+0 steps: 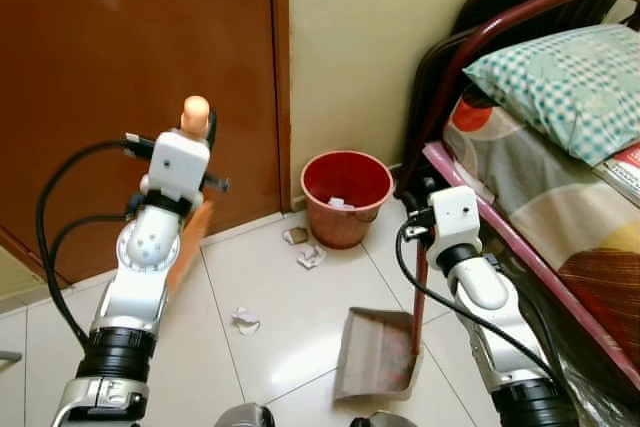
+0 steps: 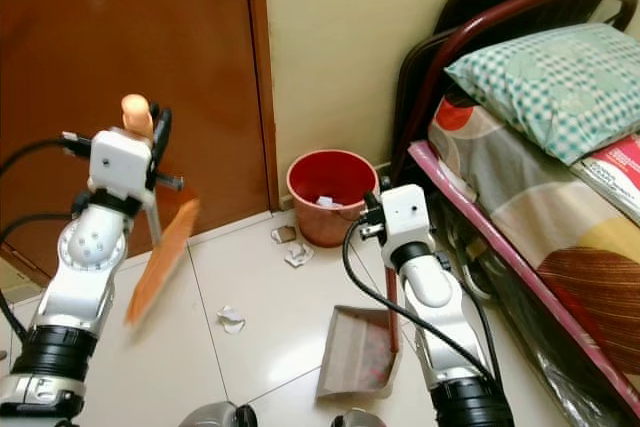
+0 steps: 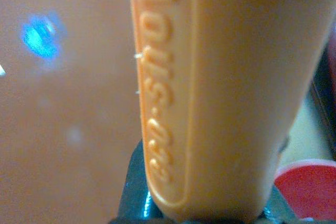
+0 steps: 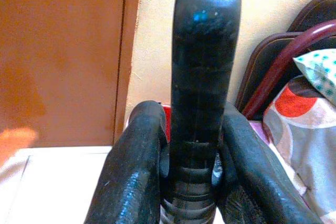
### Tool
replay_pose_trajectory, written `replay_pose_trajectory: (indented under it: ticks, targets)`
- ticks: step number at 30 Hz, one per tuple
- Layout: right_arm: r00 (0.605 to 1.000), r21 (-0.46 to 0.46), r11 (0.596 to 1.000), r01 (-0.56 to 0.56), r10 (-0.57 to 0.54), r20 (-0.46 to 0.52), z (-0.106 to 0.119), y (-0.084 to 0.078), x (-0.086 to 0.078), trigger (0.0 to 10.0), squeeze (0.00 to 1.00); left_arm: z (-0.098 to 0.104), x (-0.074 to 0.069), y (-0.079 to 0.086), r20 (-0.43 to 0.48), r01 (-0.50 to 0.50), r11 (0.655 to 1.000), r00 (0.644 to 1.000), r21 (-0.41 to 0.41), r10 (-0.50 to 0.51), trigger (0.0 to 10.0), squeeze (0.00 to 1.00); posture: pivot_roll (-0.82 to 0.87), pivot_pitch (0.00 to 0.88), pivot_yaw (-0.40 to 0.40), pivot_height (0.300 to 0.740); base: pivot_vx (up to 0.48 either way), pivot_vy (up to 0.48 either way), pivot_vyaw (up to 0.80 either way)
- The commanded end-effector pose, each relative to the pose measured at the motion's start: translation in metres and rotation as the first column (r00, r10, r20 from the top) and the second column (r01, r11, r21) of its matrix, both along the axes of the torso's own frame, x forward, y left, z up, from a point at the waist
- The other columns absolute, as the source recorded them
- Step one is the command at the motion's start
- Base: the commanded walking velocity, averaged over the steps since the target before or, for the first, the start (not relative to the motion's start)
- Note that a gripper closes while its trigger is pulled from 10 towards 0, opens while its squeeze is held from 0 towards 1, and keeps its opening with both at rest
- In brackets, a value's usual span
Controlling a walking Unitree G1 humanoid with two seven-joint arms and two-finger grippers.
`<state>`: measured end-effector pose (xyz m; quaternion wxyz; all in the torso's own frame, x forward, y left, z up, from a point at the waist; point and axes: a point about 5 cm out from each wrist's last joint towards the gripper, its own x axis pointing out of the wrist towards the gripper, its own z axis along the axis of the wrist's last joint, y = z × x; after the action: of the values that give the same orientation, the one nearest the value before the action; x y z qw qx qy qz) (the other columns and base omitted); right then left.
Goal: Sweep floor
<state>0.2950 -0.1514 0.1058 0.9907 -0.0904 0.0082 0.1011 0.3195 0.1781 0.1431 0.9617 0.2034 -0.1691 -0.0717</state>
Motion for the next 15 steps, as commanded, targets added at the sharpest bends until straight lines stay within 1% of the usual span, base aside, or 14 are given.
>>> replay_pose_trajectory:
  ticks: [1, 3, 4, 5, 6, 7, 9, 10, 12, 14, 15]
  targets:
    - [1.0, 0.013, 1.0, 0.007, -0.007, 0.027, 0.007, -0.001, 0.002, 10.0, 0.0, 0.008, 0.004, -0.016, 0.075, 0.055, 0.998, 0.996, 0.015, -0.056, 10.0, 0.0, -0.03, 0.089, -0.034, 0.74, 0.0, 0.0, 0.0]
    - [1.0, 0.017, 1.0, 0.007, -0.008, 0.029, 0.007, 0.0, 0.002, 10.0, 0.0, 0.002, 0.009, -0.024, 0.05, 0.064, 0.998, 0.997, 0.023, -0.065, 10.0, 0.0, -0.04, 0.093, -0.032, 0.74, 0.0, 0.0, 0.0]
    - [1.0, 0.019, 1.0, 0.008, -0.008, 0.03, 0.007, 0.0, 0.002, 10.0, 0.0, -0.001, 0.012, -0.031, 0.036, 0.081, 0.996, 0.996, 0.03, -0.082, 10.0, 0.0, -0.04, 0.095, -0.029, 0.74, 0.0, 0.0, 0.0]
    - [1.0, 0.02, 1.0, 0.009, -0.009, 0.029, 0.007, 0.0, 0.001, 10.0, 0.0, -0.003, 0.014, -0.034, 0.03, 0.091, 0.995, 0.995, 0.036, -0.092, 10.0, 0.0, -0.04, 0.096, -0.027, 0.74, 0.0, 0.0, 0.0]
    - [1.0, 0.02, 1.0, 0.009, -0.009, 0.029, 0.007, 0.0, 0.001, 10.0, 0.0, -0.003, 0.014, -0.034, 0.03, 0.091, 0.995, 0.995, 0.036, -0.092, 10.0, 0.0, -0.04, 0.096, -0.027, 0.74, 0.0, 0.0, 0.0]
    - [1.0, 0.021, 1.0, 0.011, -0.011, 0.028, 0.007, 0.0, 0.0, 10.0, 0.0, -0.007, 0.015, -0.039, 0.017, 0.103, 0.994, 0.994, 0.046, -0.103, 10.0, 0.0, -0.05, 0.097, -0.023, 0.74, 0.0, 0.0, 0.0]
    - [1.0, 0.021, 1.0, 0.012, -0.013, 0.027, 0.007, 0.0, -0.001, 10.0, 0.0, -0.009, 0.016, -0.041, 0.01, 0.104, 0.993, 0.994, 0.052, -0.105, 10.0, 0.0, -0.05, 0.097, -0.023, 0.74, 0.0, 0.0, 0.0]
    - [0.999, 0.024, 0.999, 0.022, -0.023, 0.023, 0.006, -0.002, -0.002, 10.0, 0.0, -0.014, 0.017, -0.045, -0.016, 0.114, 0.992, 0.993, 0.054, -0.113, 10.0, 0.0, -0.06, 0.099, -0.017, 0.74, 0.0, 0.0, 0.0]
    - [0.999, 0.03, 0.999, 0.032, -0.033, 0.017, 0.005, -0.003, -0.003, 10.0, 0.0, -0.019, 0.019, -0.047, -0.046, 0.108, 0.993, 0.993, 0.043, -0.106, 10.0, 0.0, -0.06, 0.099, -0.017, 0.74, 0.0, 0.0, 0.0]
    - [0.999, 0.034, 0.999, 0.039, -0.04, 0.013, 0.005, -0.004, -0.003, 10.0, 0.0, -0.026, 0.02, -0.051, -0.09, 0.095, 0.995, 0.992, 0.012, -0.093, 10.0, 0.0, -0.06, 0.101, -0.013, 0.74, 0.0, 0.0, 0.0]
    - [0.999, 0.035, 0.999, 0.042, -0.042, 0.012, 0.005, -0.005, -0.003, 10.0, 0.0, -0.032, 0.02, -0.053, -0.121, 0.082, 0.996, 0.989, -0.017, -0.084, 10.0, 0.0, -0.06, 0.101, -0.013, 0.74, 0.0, 0.0, 0.0]
